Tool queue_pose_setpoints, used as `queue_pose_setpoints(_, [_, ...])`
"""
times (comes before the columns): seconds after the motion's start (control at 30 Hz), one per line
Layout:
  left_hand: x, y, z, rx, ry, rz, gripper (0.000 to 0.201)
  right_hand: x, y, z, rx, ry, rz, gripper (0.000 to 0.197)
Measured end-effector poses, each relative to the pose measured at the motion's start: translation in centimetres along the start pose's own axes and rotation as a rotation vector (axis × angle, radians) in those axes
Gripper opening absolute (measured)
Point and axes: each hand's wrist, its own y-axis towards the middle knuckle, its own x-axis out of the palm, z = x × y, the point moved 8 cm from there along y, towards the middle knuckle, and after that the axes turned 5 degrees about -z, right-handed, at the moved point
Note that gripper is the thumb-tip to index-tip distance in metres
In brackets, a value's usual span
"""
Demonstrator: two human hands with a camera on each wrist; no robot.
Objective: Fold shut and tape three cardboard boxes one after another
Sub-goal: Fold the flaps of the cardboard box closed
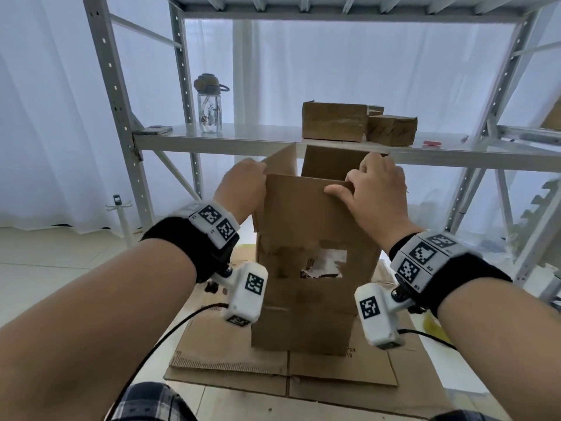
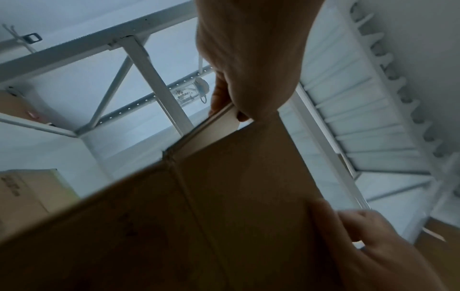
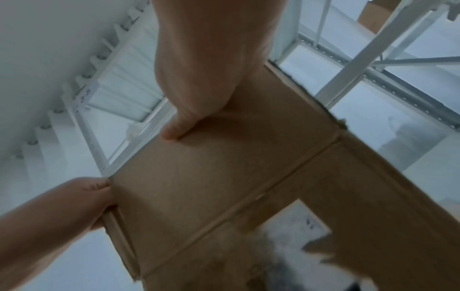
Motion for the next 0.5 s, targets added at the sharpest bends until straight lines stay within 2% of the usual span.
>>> queue_pose_setpoints(0.07, [-0.4,0.9,-1.0,-0.041,0.035,0.061,0.03,-0.1,0.1,-0.4,-0.045,0.024,0.011,0.056])
queue_pose_setpoints(0.13, [0.2,0.7,-1.9,-0.076,0.058,0.062,0.033,0.8,0.1,-0.7,-0.038,0.03,-0.07,0.054])
queue_pose_setpoints(0.2, [1.4,-0.2,-2.5,-0.074,0.075,0.039,0.036,1.6,0.2,-1.3,-0.064,0.058,-0.119,0.045])
queue_pose_setpoints(0.33, [1.6,-1.3,-3.2,-0.012,0.07,0.061,0.04,2.7,0.3,-1.3,-0.091,0.124,-0.119,0.024])
queue_pose_setpoints(0.43, [0.9,-2.0,-2.1,0.057,0.342,0.093,0.038,4.1,-0.4,-0.8,-0.066,0.114,-0.162,0.022])
queue_pose_setpoints(0.5, [1.4,-2.6,-0.2,0.178,0.491,0.06,0.037,5.2,-1.0,-0.8,-0.069,0.092,-0.236,0.024])
